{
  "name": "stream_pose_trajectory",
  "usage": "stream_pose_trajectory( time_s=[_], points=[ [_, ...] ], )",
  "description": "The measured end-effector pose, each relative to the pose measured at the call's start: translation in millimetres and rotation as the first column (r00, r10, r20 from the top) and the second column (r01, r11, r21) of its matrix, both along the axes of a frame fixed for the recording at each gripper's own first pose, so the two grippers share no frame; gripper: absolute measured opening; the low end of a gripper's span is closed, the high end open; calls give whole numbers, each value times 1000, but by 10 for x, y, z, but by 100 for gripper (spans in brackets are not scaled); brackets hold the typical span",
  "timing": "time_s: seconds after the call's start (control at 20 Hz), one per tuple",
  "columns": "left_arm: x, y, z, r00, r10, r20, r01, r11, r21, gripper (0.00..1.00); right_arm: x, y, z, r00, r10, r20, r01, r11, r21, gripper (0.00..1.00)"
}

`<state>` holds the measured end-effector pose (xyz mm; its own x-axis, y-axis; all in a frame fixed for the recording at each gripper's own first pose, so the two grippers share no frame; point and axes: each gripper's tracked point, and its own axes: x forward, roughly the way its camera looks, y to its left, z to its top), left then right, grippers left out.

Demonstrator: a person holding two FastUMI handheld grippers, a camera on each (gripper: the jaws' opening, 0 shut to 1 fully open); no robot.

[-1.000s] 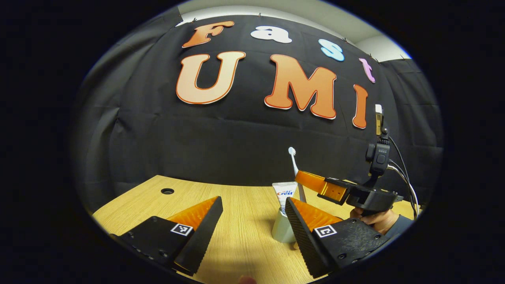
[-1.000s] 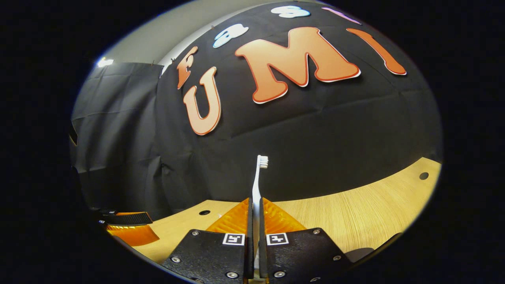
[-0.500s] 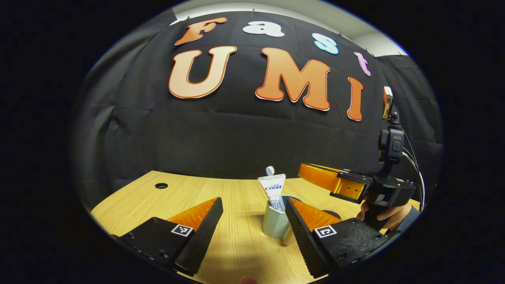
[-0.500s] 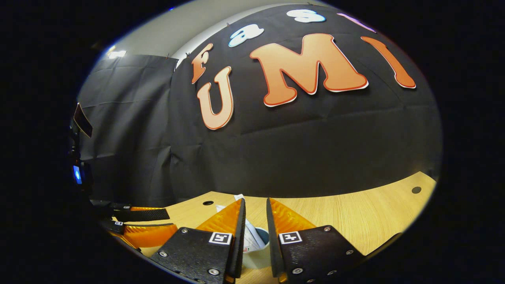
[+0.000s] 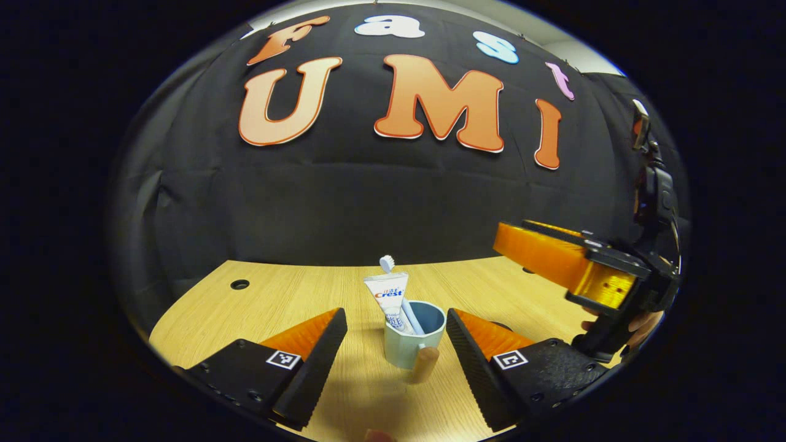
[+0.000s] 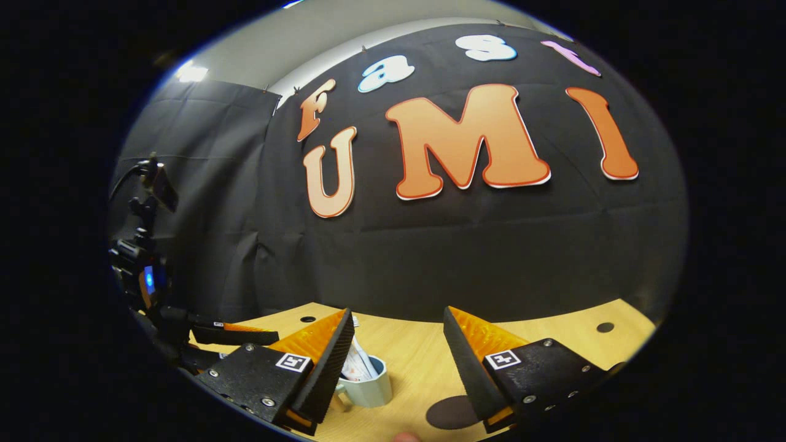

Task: Put the toothbrush and toothpaste on the desktop into the cup, then pick up the cup and place it on the coaster on the desktop.

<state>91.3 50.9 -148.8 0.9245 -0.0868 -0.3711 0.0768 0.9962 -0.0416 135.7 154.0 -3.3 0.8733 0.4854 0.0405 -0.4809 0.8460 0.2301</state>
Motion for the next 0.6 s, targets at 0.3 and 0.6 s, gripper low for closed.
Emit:
stream_pose_trajectory(
  time_s=[0.3, 0.6],
  points=[
    [236, -145, 86, 991, -54, -125, 62, 996, 61, 97, -232, -448, 208, 998, -35, 57, 40, 996, -75, 94],
    [323, -249, 12, 936, -100, -338, 120, 992, 38, 97, -553, -972, 148, 993, -86, 80, 94, 991, -99, 95]
  ],
)
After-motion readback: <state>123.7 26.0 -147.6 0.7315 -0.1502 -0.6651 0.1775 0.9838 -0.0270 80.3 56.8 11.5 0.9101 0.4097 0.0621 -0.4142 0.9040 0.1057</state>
